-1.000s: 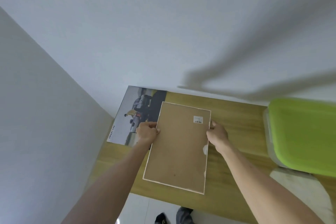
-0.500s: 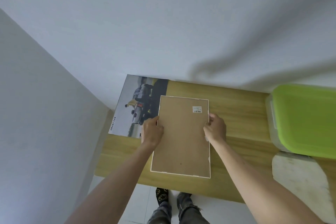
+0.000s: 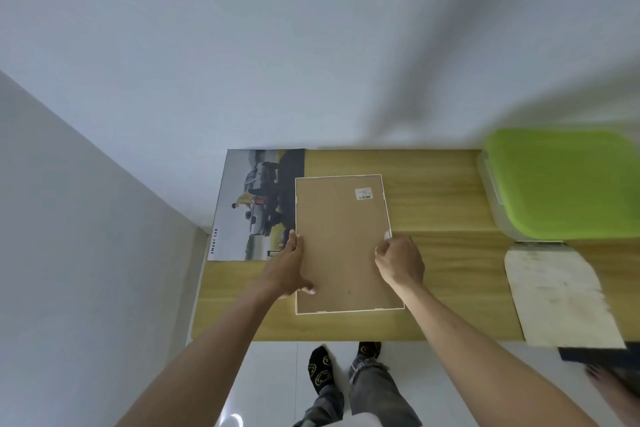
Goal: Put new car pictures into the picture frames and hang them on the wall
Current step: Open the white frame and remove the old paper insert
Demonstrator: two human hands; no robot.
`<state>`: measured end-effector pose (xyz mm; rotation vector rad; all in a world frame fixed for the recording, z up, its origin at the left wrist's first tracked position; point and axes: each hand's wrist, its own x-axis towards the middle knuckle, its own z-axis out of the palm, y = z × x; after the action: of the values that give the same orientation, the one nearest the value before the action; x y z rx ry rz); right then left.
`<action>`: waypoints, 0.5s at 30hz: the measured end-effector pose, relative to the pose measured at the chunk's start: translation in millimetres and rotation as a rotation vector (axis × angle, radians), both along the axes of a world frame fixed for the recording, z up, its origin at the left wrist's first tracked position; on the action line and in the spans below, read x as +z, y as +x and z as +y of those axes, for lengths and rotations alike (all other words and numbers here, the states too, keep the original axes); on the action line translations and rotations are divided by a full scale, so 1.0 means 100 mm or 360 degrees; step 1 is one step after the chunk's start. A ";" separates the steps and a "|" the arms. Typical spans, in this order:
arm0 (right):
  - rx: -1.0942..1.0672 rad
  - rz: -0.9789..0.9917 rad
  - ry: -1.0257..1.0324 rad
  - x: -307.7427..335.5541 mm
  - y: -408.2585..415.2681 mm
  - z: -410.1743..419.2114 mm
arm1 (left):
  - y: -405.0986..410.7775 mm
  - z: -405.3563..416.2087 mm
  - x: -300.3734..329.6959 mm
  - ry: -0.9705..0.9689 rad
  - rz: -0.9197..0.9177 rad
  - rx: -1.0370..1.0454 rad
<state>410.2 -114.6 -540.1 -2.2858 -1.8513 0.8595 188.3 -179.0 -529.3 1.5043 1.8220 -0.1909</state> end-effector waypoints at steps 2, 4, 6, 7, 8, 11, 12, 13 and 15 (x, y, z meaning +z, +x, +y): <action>-0.0096 0.0075 -0.0071 0.05 -0.02 0.03 | 0.00 0.02 -0.03 0.0000 0.0020 -0.0030; -0.0153 0.0123 -0.0168 0.08 -0.02 0.09 | 0.01 0.03 -0.06 0.0013 0.0035 -0.0020; -0.0161 0.0150 -0.0258 0.11 0.00 0.13 | 0.02 0.03 -0.08 0.0030 0.0019 -0.0008; -0.0170 0.0175 -0.0288 0.11 0.01 0.14 | 0.02 0.03 -0.09 0.0037 0.0010 -0.0008; -0.0185 0.0201 -0.0308 0.12 0.02 0.15 | 0.01 0.03 -0.09 0.0043 0.0003 -0.0008; -0.0261 0.0282 -0.0321 0.14 0.03 0.16 | 0.01 0.04 -0.11 0.0065 -0.0032 0.0015; -0.0270 0.0303 -0.0312 0.14 0.05 0.16 | 0.00 0.03 -0.12 0.0067 -0.0051 0.0032; -0.0282 0.0341 -0.0293 0.12 0.07 0.15 | 0.00 0.02 -0.13 0.0076 -0.0077 0.0055; -0.0307 0.0440 -0.0225 0.08 0.11 0.15 | -0.02 0.00 -0.14 0.0106 -0.0144 0.0123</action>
<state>421.2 -100.1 -532.1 -2.2383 -1.4735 1.2353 186.4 -179.0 -543.3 1.4613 1.8261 -0.0243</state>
